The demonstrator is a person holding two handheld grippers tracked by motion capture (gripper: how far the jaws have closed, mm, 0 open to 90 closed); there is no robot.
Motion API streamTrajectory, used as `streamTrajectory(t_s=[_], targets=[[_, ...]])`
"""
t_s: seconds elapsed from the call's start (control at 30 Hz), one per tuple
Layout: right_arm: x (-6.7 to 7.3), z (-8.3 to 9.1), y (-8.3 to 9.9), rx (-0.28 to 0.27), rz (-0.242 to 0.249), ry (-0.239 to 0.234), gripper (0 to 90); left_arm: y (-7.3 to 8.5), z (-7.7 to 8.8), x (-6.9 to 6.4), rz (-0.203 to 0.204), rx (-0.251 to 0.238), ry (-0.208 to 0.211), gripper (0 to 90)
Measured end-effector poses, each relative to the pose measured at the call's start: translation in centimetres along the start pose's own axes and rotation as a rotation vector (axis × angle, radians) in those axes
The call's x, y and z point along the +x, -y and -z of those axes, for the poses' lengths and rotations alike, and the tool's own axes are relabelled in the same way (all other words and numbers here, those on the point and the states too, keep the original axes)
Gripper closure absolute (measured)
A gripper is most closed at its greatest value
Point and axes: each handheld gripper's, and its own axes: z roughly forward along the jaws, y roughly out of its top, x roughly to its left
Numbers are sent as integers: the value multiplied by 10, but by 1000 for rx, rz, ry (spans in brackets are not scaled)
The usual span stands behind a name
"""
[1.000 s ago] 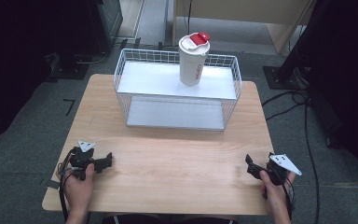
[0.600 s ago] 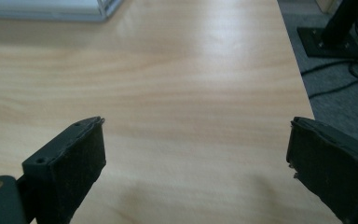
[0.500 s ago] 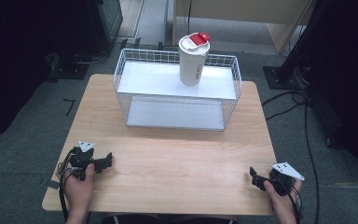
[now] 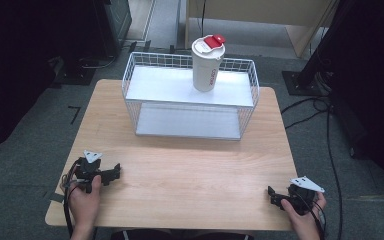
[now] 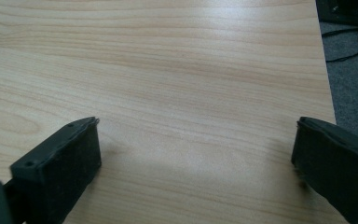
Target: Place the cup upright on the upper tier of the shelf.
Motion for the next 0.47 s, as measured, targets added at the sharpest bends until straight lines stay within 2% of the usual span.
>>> streamTrajectory(t_s=[0.47], targets=[[1, -2, -2, 2, 13, -12, 2, 0, 0, 0, 3, 0, -1, 0]])
